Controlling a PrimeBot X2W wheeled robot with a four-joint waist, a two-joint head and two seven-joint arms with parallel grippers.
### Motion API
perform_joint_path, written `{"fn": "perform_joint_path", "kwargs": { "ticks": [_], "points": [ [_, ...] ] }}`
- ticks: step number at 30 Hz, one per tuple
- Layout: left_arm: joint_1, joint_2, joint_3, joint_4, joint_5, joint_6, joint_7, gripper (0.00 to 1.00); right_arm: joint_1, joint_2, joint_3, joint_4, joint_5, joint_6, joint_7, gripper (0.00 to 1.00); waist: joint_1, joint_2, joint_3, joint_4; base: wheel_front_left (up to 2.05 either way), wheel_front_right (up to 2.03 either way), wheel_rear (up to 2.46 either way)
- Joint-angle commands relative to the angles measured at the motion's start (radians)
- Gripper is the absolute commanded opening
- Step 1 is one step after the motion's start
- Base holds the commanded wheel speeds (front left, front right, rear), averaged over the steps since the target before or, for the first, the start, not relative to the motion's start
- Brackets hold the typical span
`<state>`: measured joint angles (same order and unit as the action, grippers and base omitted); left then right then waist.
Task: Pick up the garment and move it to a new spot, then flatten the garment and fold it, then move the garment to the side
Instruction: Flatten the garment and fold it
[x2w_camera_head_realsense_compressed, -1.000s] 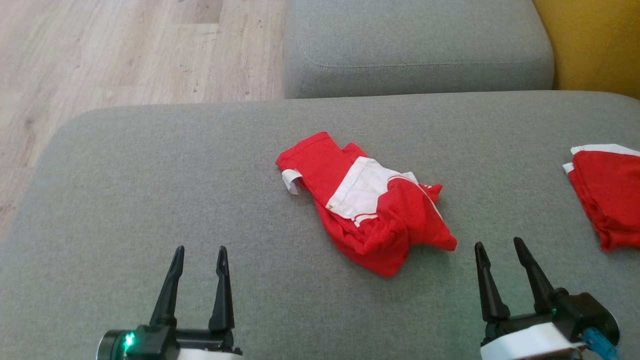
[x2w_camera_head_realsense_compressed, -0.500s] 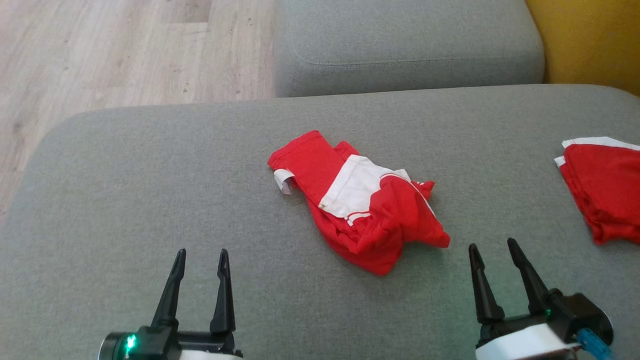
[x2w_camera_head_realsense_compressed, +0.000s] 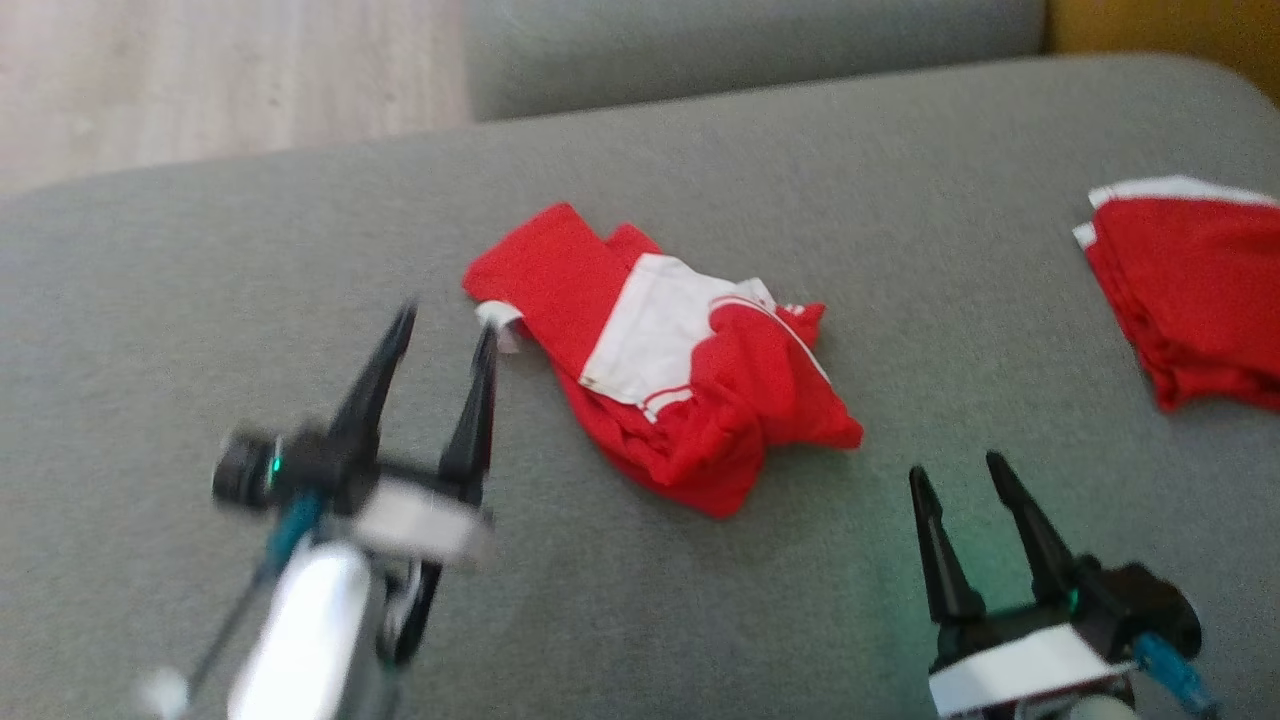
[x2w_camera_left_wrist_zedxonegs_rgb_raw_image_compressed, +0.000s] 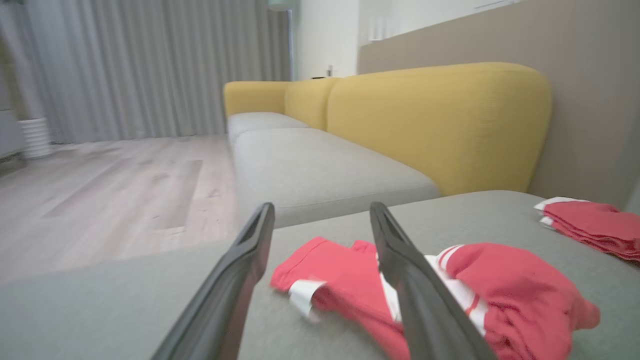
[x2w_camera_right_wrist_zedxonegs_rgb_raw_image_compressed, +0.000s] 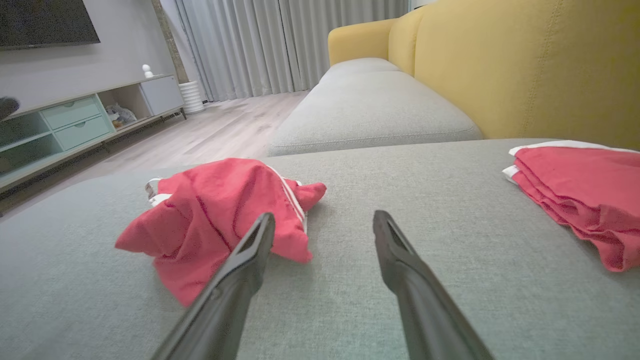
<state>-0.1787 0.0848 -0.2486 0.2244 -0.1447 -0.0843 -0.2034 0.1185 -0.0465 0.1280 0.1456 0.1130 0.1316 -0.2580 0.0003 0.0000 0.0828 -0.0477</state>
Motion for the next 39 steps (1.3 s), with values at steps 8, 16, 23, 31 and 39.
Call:
{"fn": "perform_joint_path", "kwargs": {
  "ticks": [8, 16, 23, 31, 39],
  "points": [
    [-0.408, 0.135, -0.193, 0.031, -0.239, -0.046, 0.339, 1.0, -0.118, -0.012, 0.044, -0.041, -0.007, -0.001, -0.004, 1.0, -0.0003, 0.0, 0.152, -0.131, 0.0, 0.0, 0.0],
    [-0.657, 0.261, -0.441, 0.081, -0.626, -0.046, 0.628, 1.0, -0.17, -0.008, 0.071, -0.034, 0.0, -0.001, -0.004, 1.0, -0.0003, 0.0, 0.218, -0.208, 0.0, 0.0, 0.0],
    [-0.707, 0.299, -0.556, 0.126, -0.813, -0.046, 0.765, 1.0, -0.189, -0.005, 0.079, -0.027, 0.008, -0.001, -0.004, 1.0, -0.0003, 0.0, 0.246, -0.257, 0.0, 0.0, 0.0],
    [-0.703, 0.319, -0.609, 0.132, -0.911, -0.046, 0.845, 1.0, -0.194, -0.004, 0.09, -0.025, 0.029, -0.001, -0.004, 1.0, -0.0003, 0.0, 0.255, -0.279, 0.0, 0.0, 0.0],
    [-0.74, 0.316, -0.654, 0.043, -0.928, -0.046, 0.715, 0.0, -0.194, -0.004, 0.1, -0.017, 0.038, -0.001, -0.004, 1.0, -0.0003, 0.0, 0.233, -0.299, 0.0, 0.0, 0.0]
  ]
}}
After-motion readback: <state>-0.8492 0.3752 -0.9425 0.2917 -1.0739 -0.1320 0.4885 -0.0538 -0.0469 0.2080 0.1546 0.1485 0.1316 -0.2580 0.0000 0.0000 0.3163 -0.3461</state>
